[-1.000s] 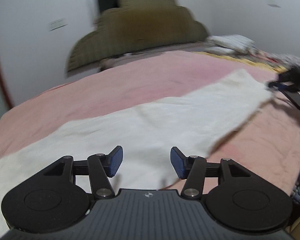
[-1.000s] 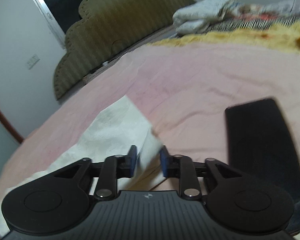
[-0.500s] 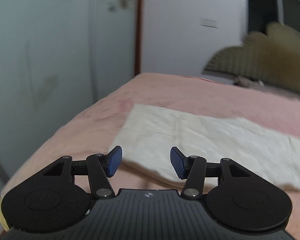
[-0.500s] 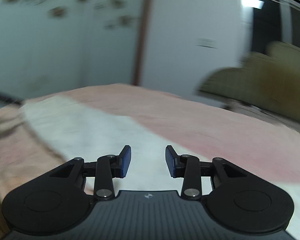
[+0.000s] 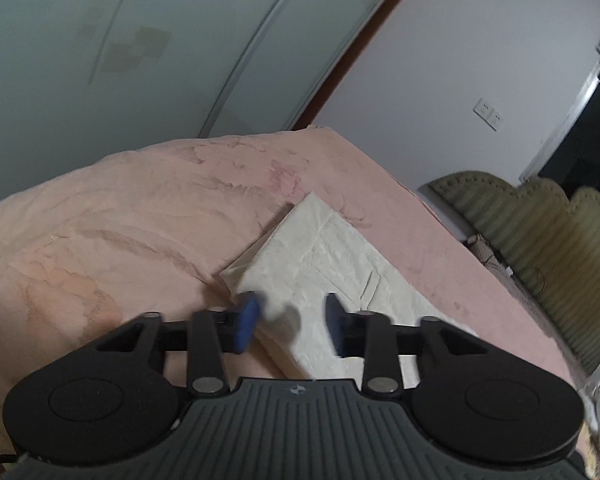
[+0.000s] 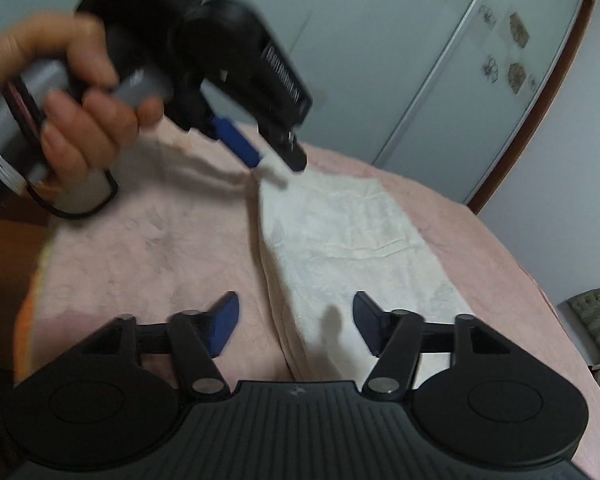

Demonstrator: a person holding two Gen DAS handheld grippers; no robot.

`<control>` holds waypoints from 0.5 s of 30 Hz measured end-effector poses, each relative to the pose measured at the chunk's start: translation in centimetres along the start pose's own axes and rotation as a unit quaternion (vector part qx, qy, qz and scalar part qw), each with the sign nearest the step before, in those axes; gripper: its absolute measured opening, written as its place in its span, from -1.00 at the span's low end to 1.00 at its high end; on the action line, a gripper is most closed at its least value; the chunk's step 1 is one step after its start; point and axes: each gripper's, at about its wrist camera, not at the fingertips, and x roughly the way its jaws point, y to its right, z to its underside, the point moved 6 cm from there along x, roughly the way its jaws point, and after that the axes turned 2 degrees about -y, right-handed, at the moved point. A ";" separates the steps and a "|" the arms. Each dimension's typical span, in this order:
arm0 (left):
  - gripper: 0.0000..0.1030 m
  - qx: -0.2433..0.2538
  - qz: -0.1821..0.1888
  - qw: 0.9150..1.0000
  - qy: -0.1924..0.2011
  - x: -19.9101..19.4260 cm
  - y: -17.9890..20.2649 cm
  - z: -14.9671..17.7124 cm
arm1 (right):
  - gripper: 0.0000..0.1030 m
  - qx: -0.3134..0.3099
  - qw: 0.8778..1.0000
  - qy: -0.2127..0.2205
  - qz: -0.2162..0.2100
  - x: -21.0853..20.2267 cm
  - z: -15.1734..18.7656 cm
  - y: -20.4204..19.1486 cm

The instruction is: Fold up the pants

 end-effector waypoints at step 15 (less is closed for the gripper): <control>-0.90 0.023 -0.044 0.999 0.007 1.7 -1.2 0.1 | -0.74 0.014 1.000 -0.018 -0.010 0.5 0.4 0.5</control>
